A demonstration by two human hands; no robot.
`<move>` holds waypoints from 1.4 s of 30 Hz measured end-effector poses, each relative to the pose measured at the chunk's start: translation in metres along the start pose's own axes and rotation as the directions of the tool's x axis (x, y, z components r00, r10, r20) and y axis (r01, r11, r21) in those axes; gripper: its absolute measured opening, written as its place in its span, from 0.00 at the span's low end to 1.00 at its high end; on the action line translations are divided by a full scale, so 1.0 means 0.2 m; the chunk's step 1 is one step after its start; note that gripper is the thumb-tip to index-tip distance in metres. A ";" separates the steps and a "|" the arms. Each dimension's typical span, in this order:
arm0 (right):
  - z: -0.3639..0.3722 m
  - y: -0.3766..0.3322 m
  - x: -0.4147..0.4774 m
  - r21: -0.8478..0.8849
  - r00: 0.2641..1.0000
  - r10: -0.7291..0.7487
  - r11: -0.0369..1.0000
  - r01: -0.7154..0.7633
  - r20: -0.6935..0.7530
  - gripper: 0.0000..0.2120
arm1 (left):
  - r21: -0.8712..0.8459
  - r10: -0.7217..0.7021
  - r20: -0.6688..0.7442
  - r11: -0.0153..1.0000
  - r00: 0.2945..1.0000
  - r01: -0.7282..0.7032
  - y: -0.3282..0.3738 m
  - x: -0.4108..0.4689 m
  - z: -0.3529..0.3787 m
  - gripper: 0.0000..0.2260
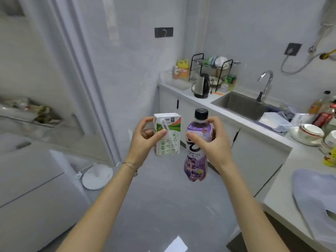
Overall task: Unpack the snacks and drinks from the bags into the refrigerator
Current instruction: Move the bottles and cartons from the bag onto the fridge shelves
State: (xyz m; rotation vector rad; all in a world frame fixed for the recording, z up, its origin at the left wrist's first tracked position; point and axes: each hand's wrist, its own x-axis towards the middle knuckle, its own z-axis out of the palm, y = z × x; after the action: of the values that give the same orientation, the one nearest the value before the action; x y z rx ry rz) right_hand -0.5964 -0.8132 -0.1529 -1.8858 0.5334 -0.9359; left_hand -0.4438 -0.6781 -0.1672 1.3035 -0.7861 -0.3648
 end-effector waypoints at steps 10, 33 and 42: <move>1.09 -0.51 -0.20 0.185 0.959 -0.133 0.979 0.087 0.252 0.21 | 0.099 0.060 -0.277 0.994 0.959 -0.034 0.29 -0.39 -1.19 0.16; 2.67 -1.09 -0.17 0.409 0.736 -0.337 0.908 0.090 0.587 0.19 | 0.299 0.163 -0.703 0.951 0.692 0.080 0.48 -0.64 -2.61 0.14; 3.26 -1.20 0.05 0.429 0.674 -0.362 0.900 0.073 0.644 0.23 | 0.277 0.190 -0.810 0.958 0.554 0.076 0.46 -0.47 -3.07 0.12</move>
State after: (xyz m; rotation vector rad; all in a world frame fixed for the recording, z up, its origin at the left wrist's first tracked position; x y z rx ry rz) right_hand -0.0822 -0.3477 -0.1157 -1.7947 -0.3466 -0.3320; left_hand -0.0994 -0.1543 -0.1457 1.5051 -0.0373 0.4598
